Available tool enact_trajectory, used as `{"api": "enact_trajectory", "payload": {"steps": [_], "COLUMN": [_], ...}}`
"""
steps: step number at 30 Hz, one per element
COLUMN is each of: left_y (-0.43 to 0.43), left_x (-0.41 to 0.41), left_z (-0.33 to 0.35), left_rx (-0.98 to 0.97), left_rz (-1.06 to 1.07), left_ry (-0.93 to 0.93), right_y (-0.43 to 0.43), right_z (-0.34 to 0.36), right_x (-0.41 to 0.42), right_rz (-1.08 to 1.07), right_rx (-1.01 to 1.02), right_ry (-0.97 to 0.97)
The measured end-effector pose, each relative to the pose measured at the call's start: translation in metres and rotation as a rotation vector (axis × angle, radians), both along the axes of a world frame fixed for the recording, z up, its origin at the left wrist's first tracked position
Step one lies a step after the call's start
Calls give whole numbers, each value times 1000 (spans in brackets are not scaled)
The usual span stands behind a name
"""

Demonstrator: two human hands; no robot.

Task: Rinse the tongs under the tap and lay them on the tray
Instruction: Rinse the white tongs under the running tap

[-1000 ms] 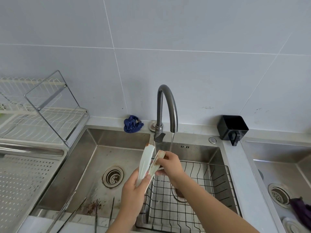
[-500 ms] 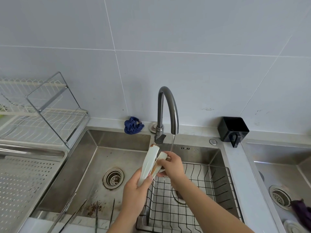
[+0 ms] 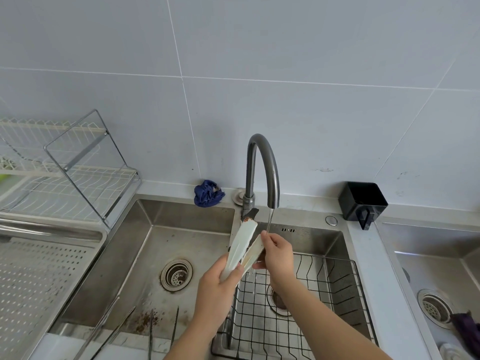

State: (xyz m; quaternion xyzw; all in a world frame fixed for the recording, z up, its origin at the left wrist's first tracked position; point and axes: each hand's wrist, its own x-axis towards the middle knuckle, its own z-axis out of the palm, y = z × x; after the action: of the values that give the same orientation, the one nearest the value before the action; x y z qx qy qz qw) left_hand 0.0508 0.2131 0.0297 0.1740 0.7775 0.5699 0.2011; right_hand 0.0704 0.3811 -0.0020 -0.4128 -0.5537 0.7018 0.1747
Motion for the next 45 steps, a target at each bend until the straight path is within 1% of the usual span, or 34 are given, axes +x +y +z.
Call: {"api": "enact_trajectory", "payload": {"steps": [2, 5, 6, 10, 11, 15, 17, 19, 20, 25, 29, 31, 34, 37, 39, 43, 45], "left_y": [1, -7, -9, -2, -1, -7, -6, -1, 2, -1, 4, 5, 0, 0, 4, 5, 4], "left_x": [0, -5, -5, 4, 3, -9, -9, -3, -1, -7, -1, -1, -6, -1, 4, -1, -3], "left_z": [-2, -8, -10, -11, -11, -14, -15, -16, -17, -22, -19, -19, -21, -20, -20, -20, -18], "left_rx": [-26, -61, -57, -11, -12, -32, -9, 23, 27, 26, 47, 33, 33, 46, 54, 59, 73], "left_rz": [2, 1, 0, -10, -3, 25, -6, -33, -31, 4, -20, -18, -3, -16, -1, 48, 45], "left_ry": [5, 14, 9, -14, -10, -19, -43, -56, -51, -78, -48, -24, -47, -58, -57, -50, -41], "right_y": [-1, 4, 5, 5, 4, 6, 8, 8, 9, 12, 12, 9, 8, 9, 4, -10, -10], "right_z": [-1, 1, 2, 0, 0, 2, 2, 0, -1, 0, 2, 4, 6, 4, 4, 0, 1], "right_x": [0, 3, 4, 0, -1, 2, 4, 4, 3, 11, 8, 5, 7, 8, 4, 3, 4], "right_rz": [33, 158, 166, 89, 88, 193, 151, 75, 60, 175, 71, 89, 176, 109, 69, 216, 224], "right_rx": [-9, -185, -190, -5, -28, -189, -129, -12, 13, -113, 39, 12, -67, -4, -16, -56, -20], "right_ry": [-38, -6, 0, -56, -43, 52, 36, -35, -53, 37, -68, -64, -24, -45, -55, -40, -36]}}
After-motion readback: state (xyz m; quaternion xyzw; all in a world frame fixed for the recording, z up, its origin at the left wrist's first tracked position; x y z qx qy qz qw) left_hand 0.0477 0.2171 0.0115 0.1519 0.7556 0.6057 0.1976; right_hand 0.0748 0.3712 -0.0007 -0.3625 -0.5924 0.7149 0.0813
